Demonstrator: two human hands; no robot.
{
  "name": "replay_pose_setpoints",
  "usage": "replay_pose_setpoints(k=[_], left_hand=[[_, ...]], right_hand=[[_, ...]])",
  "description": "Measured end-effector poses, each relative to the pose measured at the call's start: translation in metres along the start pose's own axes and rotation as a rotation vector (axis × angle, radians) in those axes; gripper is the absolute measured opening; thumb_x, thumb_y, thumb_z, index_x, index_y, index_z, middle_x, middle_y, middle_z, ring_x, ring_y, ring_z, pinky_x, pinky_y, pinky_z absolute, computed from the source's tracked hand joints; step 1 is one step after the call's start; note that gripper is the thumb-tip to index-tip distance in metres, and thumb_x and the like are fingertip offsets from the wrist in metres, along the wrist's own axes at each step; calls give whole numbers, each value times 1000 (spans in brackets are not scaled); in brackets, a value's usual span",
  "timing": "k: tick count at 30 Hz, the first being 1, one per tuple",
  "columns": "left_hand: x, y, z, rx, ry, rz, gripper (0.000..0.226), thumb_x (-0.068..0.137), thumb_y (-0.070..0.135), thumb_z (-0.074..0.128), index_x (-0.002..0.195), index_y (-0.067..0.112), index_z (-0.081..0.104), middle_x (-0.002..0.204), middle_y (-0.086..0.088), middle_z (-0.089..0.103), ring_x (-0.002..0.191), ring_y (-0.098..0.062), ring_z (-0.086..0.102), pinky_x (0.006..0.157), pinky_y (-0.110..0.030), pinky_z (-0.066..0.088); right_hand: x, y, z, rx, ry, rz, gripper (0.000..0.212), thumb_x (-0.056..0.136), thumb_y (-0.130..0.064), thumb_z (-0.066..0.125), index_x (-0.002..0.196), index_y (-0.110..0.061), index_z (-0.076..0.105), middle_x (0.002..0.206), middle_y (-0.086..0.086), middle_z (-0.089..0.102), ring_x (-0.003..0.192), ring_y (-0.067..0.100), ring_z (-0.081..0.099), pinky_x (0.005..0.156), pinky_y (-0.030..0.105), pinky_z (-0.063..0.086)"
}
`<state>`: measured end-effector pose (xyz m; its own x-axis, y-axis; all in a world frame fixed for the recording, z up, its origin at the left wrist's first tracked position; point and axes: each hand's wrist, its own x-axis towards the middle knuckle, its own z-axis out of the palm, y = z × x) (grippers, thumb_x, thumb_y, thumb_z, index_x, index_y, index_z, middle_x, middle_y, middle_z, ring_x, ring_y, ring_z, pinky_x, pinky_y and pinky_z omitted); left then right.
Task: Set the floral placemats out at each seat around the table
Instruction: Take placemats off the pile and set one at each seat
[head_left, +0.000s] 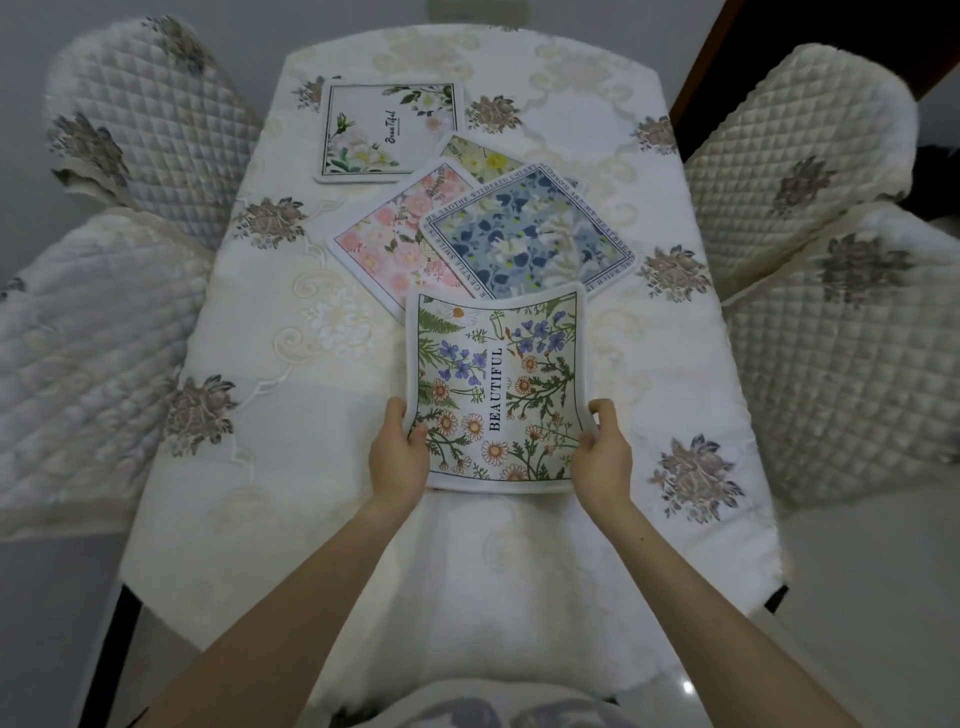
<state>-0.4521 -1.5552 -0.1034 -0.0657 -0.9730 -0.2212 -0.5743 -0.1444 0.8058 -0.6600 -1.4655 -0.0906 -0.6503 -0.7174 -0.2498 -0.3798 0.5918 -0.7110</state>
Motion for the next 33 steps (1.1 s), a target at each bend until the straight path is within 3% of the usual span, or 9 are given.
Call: replay_pose_setpoints(k=[5,8,11,14,19,22,25,33], left_hand=[[-34,-20,1,5,-11,-41,14,94,9,48,92,19,38,87,-3,60,69,-25,57,50,-26,41],[-38,-23,0,30,-16,-56,11,93,8,48,95,15,39,91,-5,61,74,-27,58,57,-31,44],[-35,-24,-1,64,-29,-82,13,92,9,50,92,13,38,92,-7,59,77,-28,56,62,-31,41],[-29,-28,-5,134,-78,-141,14,90,12,54,91,8,41,90,-12,59,81,-32,58,61,-32,40],[-17,-30,-10,320,-129,-161,32,85,18,65,101,-4,48,105,-25,58,95,-39,57,76,-42,45],[-17,-27,-7,440,-82,-82,45,79,18,71,107,-6,44,110,-26,50,102,-40,49,83,-45,40],[-14,-19,-3,535,-32,14,49,76,19,72,111,-4,46,112,-25,48,102,-38,44,87,-40,36],[23,35,15,287,-38,169,43,84,24,64,120,7,48,115,-13,49,105,-27,47,88,-35,43]], right_hand=[[-29,28,-4,-10,-2,35,40,86,10,32,114,-17,40,75,10,54,51,17,40,44,22,28],[-34,36,-3,-25,-1,43,39,87,9,33,116,-16,40,66,2,45,49,14,38,43,22,25],[-32,38,-3,-40,-19,71,39,88,7,34,121,-11,40,65,4,47,50,16,40,45,23,27],[-24,39,-7,-73,-42,117,38,87,3,39,124,-5,42,84,14,58,59,21,50,47,25,34],[-8,38,-12,-143,-79,133,26,84,-2,51,110,0,51,105,19,58,81,30,57,57,31,43],[-5,35,-12,-245,-92,95,36,84,-5,54,119,-2,49,113,19,55,98,34,54,76,41,50],[-2,29,-10,-419,-79,-43,48,84,-4,53,131,-6,42,123,18,50,109,34,45,80,41,45],[29,-16,-1,-452,-82,-290,51,91,-17,52,139,-9,38,137,13,47,124,31,41,97,41,44]])
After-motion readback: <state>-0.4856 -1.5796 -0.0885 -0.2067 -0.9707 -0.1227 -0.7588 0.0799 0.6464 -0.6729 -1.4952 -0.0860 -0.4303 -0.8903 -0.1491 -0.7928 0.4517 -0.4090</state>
